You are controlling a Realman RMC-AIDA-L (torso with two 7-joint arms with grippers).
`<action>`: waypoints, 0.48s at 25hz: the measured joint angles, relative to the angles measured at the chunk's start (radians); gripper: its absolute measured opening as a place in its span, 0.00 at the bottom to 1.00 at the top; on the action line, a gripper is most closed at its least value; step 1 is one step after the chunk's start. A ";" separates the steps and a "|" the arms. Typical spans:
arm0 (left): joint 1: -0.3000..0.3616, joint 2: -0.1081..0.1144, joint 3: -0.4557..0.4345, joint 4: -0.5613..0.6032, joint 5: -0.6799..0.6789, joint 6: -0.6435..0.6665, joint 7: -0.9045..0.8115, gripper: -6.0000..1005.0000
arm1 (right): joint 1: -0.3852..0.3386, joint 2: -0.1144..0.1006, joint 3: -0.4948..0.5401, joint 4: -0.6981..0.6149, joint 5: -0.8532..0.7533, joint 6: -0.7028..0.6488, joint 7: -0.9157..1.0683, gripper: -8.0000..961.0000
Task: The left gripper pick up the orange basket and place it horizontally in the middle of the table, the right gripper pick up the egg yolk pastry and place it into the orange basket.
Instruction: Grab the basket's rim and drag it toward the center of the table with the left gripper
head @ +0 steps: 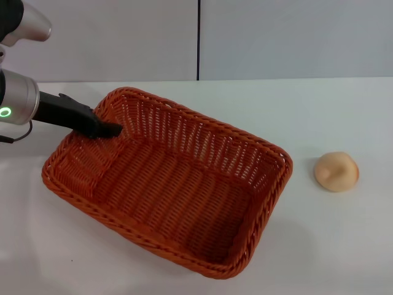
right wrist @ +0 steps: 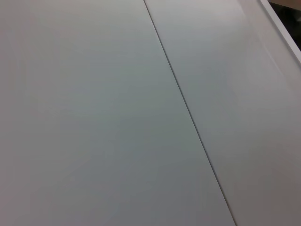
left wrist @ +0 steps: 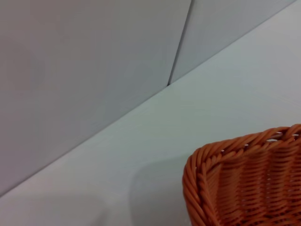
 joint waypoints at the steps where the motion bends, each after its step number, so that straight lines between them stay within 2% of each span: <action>1: 0.003 0.000 0.000 0.003 -0.002 -0.002 0.000 0.56 | 0.000 0.000 0.000 0.000 0.000 0.000 0.000 0.85; 5: 0.013 -0.002 0.001 0.022 -0.006 -0.003 -0.012 0.37 | 0.000 0.000 -0.001 0.000 -0.001 0.006 0.000 0.85; 10: 0.013 0.001 0.000 0.042 -0.008 0.012 -0.079 0.24 | 0.000 0.000 -0.002 0.000 -0.001 0.012 0.001 0.85; 12: 0.018 0.001 -0.009 0.082 -0.023 0.030 -0.172 0.19 | 0.000 0.000 -0.002 0.000 -0.002 0.015 0.001 0.85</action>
